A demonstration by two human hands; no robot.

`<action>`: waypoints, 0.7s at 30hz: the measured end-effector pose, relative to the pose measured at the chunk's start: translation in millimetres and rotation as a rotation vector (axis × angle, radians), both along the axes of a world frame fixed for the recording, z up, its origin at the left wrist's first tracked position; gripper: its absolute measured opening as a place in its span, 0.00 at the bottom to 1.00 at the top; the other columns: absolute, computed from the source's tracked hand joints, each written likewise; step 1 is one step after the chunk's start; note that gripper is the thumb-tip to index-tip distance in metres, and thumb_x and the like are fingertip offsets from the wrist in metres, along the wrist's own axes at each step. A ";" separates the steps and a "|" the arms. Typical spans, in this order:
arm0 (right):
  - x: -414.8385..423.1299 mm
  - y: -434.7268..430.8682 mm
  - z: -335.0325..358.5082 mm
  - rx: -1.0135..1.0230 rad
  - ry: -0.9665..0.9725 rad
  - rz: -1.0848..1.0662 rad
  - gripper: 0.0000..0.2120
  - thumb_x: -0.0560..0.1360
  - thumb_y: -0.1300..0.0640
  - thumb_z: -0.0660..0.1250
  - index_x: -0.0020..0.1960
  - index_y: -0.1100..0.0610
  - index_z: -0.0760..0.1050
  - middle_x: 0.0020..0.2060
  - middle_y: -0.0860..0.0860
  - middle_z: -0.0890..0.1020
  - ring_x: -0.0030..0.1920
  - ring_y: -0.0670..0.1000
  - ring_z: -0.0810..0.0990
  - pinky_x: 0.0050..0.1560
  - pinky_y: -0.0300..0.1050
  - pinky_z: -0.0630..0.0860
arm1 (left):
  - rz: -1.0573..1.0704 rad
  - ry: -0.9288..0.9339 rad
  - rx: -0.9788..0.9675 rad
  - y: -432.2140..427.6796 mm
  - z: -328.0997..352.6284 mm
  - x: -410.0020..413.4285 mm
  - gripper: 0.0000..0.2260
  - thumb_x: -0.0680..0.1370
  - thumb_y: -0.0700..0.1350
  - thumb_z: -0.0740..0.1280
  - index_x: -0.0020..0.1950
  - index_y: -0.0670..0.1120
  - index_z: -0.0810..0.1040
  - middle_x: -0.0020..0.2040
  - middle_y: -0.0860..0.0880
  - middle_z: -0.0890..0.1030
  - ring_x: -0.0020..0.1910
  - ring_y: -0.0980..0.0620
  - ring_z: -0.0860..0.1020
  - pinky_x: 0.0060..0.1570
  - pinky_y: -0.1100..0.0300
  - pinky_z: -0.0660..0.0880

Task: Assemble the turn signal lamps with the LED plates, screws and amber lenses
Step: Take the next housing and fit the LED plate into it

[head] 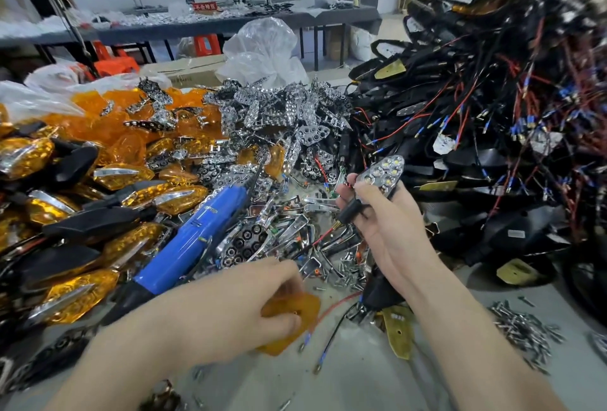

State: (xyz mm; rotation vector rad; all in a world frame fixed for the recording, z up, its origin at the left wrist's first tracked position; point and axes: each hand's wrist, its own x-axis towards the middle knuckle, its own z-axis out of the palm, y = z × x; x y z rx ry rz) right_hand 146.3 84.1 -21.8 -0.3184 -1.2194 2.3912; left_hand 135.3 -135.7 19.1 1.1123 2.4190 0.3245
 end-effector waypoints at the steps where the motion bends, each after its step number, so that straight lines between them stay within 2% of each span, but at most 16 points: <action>1: -0.1 0.1 0.0 0.008 0.010 0.014 0.08 0.82 0.68 0.63 0.60 0.60 0.71 0.53 0.56 0.82 0.49 0.52 0.87 0.55 0.50 0.84 | 0.033 -0.103 0.083 -2.0 9.3 -4.0 0.06 0.78 0.59 0.65 0.52 0.63 0.70 0.47 0.63 0.80 0.42 0.64 0.79 0.44 0.69 0.76; 3: -0.7 -0.1 0.7 0.036 0.025 0.035 0.10 0.82 0.70 0.62 0.61 0.61 0.71 0.52 0.54 0.82 0.51 0.53 0.87 0.58 0.53 0.82 | 0.103 -0.265 0.273 -2.8 28.6 -15.0 0.07 0.77 0.62 0.65 0.50 0.63 0.71 0.47 0.58 0.85 0.40 0.56 0.84 0.43 0.60 0.82; 5: -1.6 0.2 0.9 0.055 0.032 0.042 0.12 0.81 0.72 0.61 0.62 0.62 0.71 0.52 0.55 0.82 0.52 0.53 0.86 0.61 0.56 0.80 | 0.187 -0.361 0.502 6.1 42.5 -28.4 0.10 0.77 0.60 0.67 0.52 0.57 0.72 0.47 0.49 0.86 0.41 0.46 0.85 0.36 0.54 0.82; 7: -2.0 0.6 0.7 0.058 0.039 0.057 0.14 0.81 0.74 0.60 0.64 0.63 0.69 0.54 0.57 0.80 0.52 0.53 0.86 0.59 0.55 0.81 | 0.320 -0.453 0.766 22.2 44.4 -40.0 0.09 0.81 0.51 0.65 0.56 0.49 0.71 0.45 0.44 0.86 0.39 0.45 0.85 0.31 0.56 0.79; 9: -1.7 0.7 0.6 0.068 0.042 0.084 0.16 0.80 0.75 0.59 0.66 0.64 0.69 0.55 0.58 0.79 0.54 0.53 0.86 0.57 0.53 0.82 | 0.485 -0.521 0.920 39.2 40.1 -45.8 0.09 0.83 0.48 0.63 0.58 0.44 0.73 0.41 0.44 0.83 0.34 0.48 0.82 0.28 0.58 0.76; 12: -2.0 0.3 0.4 0.087 0.039 0.098 0.17 0.80 0.76 0.58 0.65 0.62 0.70 0.53 0.55 0.82 0.54 0.53 0.85 0.57 0.53 0.81 | 0.653 -0.660 1.032 58.1 29.9 -50.2 0.10 0.84 0.48 0.62 0.59 0.43 0.76 0.39 0.45 0.79 0.30 0.51 0.78 0.24 0.60 0.74; 16: -1.4 1.1 1.7 0.076 0.037 0.107 0.16 0.79 0.76 0.59 0.61 0.61 0.73 0.55 0.55 0.82 0.55 0.54 0.85 0.60 0.55 0.81 | 0.743 -0.872 1.112 70.2 20.3 -55.7 0.15 0.85 0.52 0.57 0.56 0.43 0.77 0.34 0.48 0.79 0.30 0.52 0.77 0.25 0.62 0.75; 18: 0.0 1.2 3.2 0.042 0.033 0.121 0.14 0.80 0.74 0.59 0.61 0.61 0.73 0.56 0.56 0.83 0.58 0.55 0.85 0.59 0.54 0.82 | 0.741 -0.991 1.146 70.4 14.6 -59.1 0.19 0.86 0.53 0.52 0.57 0.42 0.77 0.37 0.47 0.80 0.35 0.52 0.76 0.30 0.62 0.77; 21: 1.1 2.4 6.9 -0.105 0.028 0.141 0.08 0.82 0.66 0.58 0.60 0.61 0.72 0.57 0.58 0.82 0.59 0.58 0.84 0.60 0.58 0.81 | 0.756 -1.155 1.212 67.7 7.3 -63.7 0.19 0.86 0.49 0.52 0.61 0.39 0.77 0.45 0.43 0.80 0.40 0.50 0.76 0.36 0.61 0.79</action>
